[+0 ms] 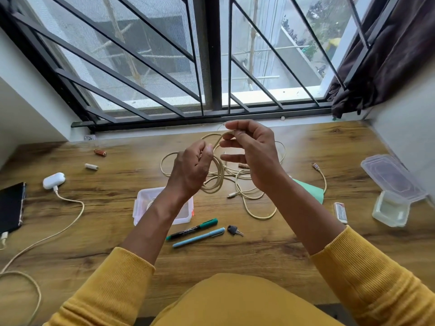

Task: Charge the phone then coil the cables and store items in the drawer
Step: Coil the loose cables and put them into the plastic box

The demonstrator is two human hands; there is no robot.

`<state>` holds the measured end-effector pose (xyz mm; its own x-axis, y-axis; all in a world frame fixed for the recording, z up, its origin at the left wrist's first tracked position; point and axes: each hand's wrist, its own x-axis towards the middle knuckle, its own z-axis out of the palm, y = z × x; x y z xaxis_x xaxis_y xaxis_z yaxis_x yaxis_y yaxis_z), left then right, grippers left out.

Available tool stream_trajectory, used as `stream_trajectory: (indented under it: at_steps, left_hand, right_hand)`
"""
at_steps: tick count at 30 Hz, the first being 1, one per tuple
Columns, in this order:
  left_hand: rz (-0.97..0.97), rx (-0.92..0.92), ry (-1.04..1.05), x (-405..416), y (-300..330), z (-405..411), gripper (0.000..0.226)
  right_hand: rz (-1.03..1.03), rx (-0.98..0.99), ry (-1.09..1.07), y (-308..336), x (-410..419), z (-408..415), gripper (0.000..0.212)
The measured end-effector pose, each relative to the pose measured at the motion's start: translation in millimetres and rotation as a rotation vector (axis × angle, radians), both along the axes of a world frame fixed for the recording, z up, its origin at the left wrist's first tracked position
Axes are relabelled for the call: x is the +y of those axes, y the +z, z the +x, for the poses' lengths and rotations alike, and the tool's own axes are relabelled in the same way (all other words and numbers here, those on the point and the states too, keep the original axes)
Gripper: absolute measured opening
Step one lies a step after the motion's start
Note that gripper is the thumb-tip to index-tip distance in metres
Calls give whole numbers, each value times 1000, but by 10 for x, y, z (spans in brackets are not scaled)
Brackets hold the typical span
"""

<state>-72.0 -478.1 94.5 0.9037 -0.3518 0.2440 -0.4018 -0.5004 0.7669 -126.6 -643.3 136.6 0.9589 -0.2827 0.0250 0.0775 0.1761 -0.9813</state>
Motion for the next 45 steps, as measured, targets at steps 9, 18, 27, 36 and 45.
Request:
stream_trajectory:
  at_steps: [9, 18, 27, 36, 45]
  left_hand:
    - [36, -190, 267, 39, 9, 48, 45]
    - [42, -241, 365, 31, -5, 55, 39]
    - [-49, -250, 415, -35, -14, -48, 31]
    - [-89, -275, 380, -160, 6, -132, 33]
    - [-84, -293, 387, -197, 66, -219, 26]
  right_hand:
    - [-28, 50, 27, -30, 64, -76, 18]
    - [-112, 122, 168, -121, 259, -162, 11]
    - [-152, 65, 27, -214, 279, -114, 8]
    - [-529, 82, -145, -215, 331, -86, 9]
    - [-575, -24, -115, -233, 293, -55, 24]
